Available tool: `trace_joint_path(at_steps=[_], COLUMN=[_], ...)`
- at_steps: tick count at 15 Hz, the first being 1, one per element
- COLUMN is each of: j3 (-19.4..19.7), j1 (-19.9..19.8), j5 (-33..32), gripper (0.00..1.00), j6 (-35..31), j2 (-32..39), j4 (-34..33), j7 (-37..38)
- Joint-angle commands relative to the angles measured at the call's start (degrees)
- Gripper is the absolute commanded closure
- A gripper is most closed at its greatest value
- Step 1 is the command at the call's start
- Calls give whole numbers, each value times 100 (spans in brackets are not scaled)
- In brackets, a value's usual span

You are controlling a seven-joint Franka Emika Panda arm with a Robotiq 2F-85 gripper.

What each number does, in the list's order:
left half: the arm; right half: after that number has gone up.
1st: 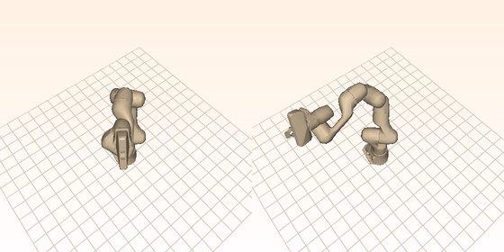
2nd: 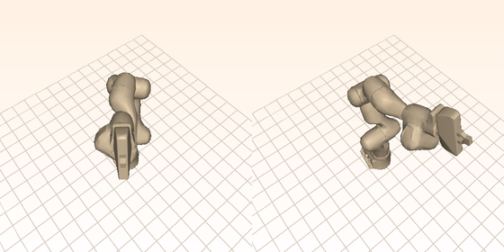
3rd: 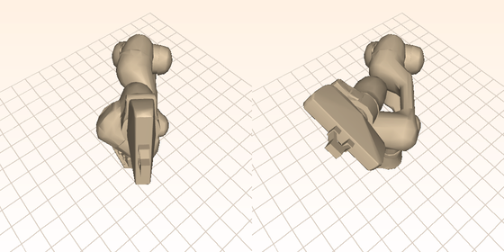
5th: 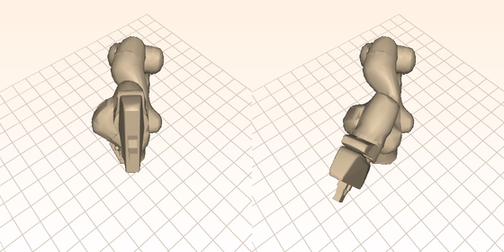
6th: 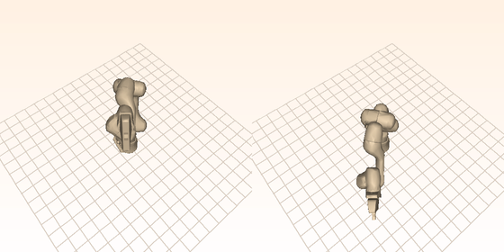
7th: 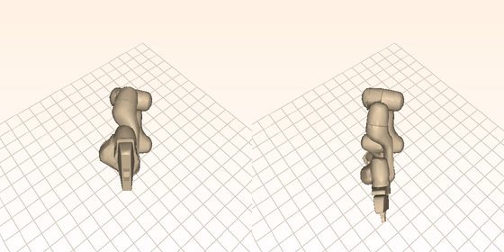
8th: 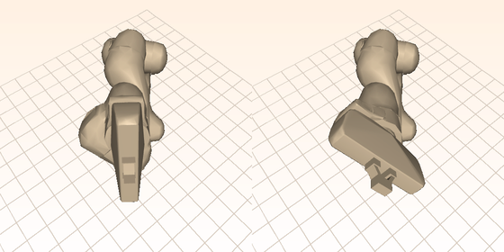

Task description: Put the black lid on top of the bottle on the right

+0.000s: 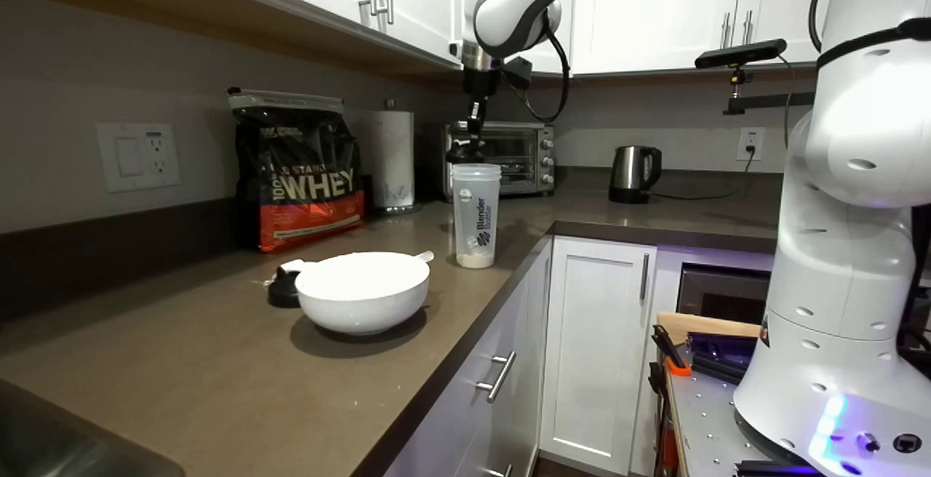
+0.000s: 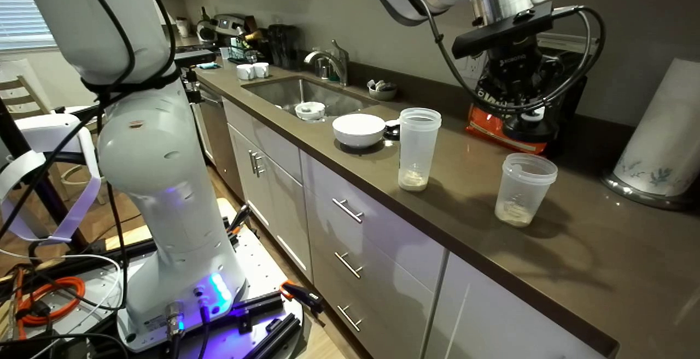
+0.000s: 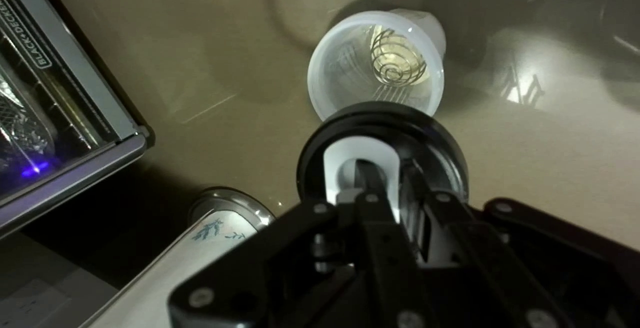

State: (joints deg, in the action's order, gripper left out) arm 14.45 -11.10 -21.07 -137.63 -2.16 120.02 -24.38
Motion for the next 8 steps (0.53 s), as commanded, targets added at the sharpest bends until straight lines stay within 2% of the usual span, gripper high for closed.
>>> trace_joint_path(at_steps=[1, 8], j3=[-31, 70], j1=[-86, -185], j5=[4, 25], gripper=[95, 95], j6=[184, 301], j2=[52, 88], j4=[-98, -27], j7=[168, 294])
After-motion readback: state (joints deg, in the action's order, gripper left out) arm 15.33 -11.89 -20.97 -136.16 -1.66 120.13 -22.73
